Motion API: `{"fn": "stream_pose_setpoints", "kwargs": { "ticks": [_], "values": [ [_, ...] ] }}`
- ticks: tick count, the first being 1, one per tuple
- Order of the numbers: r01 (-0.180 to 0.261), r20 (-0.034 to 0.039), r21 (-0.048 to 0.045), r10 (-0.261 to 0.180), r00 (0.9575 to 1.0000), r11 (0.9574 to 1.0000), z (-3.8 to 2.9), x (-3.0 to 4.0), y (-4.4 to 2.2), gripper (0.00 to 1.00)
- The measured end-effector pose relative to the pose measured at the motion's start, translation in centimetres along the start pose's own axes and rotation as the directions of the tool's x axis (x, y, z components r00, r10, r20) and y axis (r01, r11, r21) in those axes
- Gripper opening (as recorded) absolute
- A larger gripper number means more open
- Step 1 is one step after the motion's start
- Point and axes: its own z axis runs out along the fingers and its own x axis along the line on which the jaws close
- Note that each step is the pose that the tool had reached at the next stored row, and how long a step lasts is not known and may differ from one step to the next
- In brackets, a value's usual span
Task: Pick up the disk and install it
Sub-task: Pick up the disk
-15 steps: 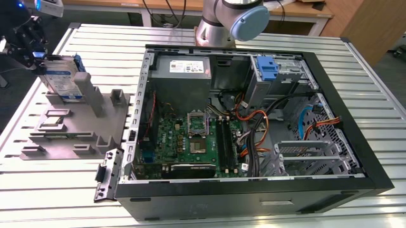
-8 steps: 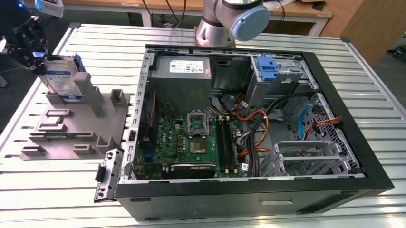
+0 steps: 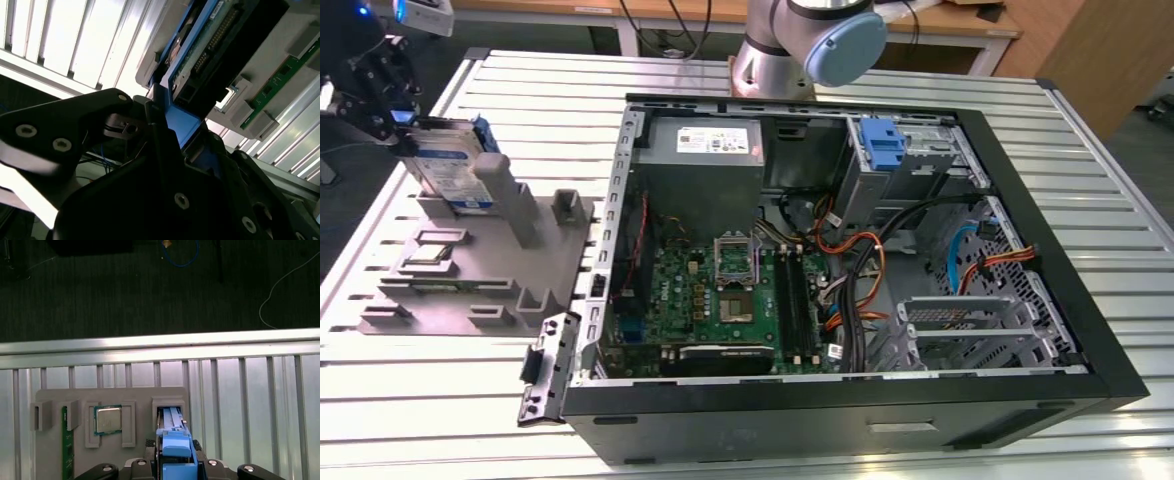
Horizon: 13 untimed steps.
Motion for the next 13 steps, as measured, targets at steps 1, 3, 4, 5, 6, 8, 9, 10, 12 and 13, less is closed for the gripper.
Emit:
{"fn": "stream_pose_setpoints", "kwargs": {
  "ticks": [1, 3, 4, 5, 6, 8, 9, 10, 12, 13],
  "values": [
    [0.0, 0.0, 0.0, 0.0, 1.0, 1.0, 0.0, 0.0, 0.0, 0.37],
    [0.0, 0.0, 0.0, 0.0, 1.0, 1.0, 0.0, 0.0, 0.0, 0.37],
    [0.0, 0.0, 0.0, 0.0, 1.0, 1.0, 0.0, 0.0, 0.0, 0.37],
    [0.0, 0.0, -0.0001, 0.0, 1.0, 1.0, 0.0, 0.0, 0.0, 0.37],
    [0.0, 0.0, 0.0, 0.0, 1.0, 1.0, 0.0, 0.0, 0.0, 0.37],
    [0.0, 0.0, 0.0, 0.0, 1.0, 1.0, 0.0, 0.0, 0.0, 0.37],
    [0.0, 0.0, 0.0, 0.0, 1.0, 1.0, 0.0, 0.0, 0.0, 0.37],
    [0.0, 0.0, 0.0, 0.0, 1.0, 1.0, 0.0, 0.0, 0.0, 0.37],
    [0.0, 0.0, 0.0, 0.0, 1.0, 1.0, 0.0, 0.0, 0.0, 0.37],
    [0.0, 0.0, 0.0, 0.0, 1.0, 1.0, 0.0, 0.0, -0.01, 0.37]
  ]
}}
